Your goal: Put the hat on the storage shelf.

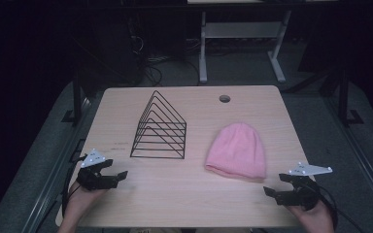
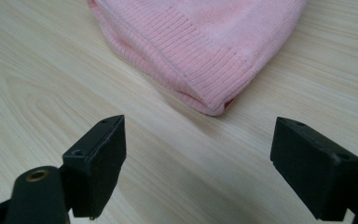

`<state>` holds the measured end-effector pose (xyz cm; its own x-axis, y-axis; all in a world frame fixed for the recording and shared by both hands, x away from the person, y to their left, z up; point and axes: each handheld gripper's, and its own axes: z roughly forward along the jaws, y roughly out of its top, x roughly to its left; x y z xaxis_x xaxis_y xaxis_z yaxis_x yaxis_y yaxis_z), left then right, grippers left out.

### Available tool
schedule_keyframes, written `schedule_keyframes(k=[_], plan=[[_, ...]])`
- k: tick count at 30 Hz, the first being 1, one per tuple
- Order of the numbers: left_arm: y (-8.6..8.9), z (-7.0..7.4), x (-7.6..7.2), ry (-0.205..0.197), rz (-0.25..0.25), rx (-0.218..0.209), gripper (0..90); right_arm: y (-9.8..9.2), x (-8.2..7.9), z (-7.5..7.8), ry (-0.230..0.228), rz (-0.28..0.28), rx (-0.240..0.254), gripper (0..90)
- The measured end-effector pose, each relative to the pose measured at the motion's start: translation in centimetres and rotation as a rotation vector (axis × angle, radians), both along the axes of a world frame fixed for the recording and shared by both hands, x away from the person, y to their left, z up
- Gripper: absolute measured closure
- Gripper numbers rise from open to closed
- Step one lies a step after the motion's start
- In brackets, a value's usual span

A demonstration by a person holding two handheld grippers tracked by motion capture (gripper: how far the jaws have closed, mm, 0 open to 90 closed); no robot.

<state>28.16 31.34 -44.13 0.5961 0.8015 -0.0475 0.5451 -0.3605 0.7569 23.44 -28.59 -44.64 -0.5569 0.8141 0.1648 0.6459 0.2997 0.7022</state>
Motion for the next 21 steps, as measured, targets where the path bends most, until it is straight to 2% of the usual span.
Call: schedule_keyframes(k=[4, 8, 13, 16, 20, 21], plan=[[0.1, 0.0, 0.0, 0.0, 0.001, 0.009, 21.8, 0.2, 0.2, 0.0, 0.003, 0.017, -0.007, 17.5], [-0.1, -0.1, -0.1, -0.002, 0.011, -0.006, 21.8, 0.5, 0.2, 0.1, -0.002, 0.026, -0.013, 17.5], [0.0, -0.2, -0.1, 0.004, 0.007, 0.003, 21.8, 0.8, 0.5, 1.0, -0.019, 0.028, -0.032, 17.5], [0.0, -0.2, -0.2, 0.007, 0.009, 0.002, 21.8, 0.9, 0.6, 1.4, -0.02, 0.029, -0.027, 17.5], [0.0, -0.1, -0.2, 0.001, 0.01, 0.0, 21.8, 1.5, 1.4, 1.7, 0.002, 0.044, -0.029, 16.5], [0.0, -0.2, -0.2, 0.004, 0.006, 0.004, 21.8, 1.8, 2.0, 1.8, 0.013, 0.062, -0.024, 16.5]])
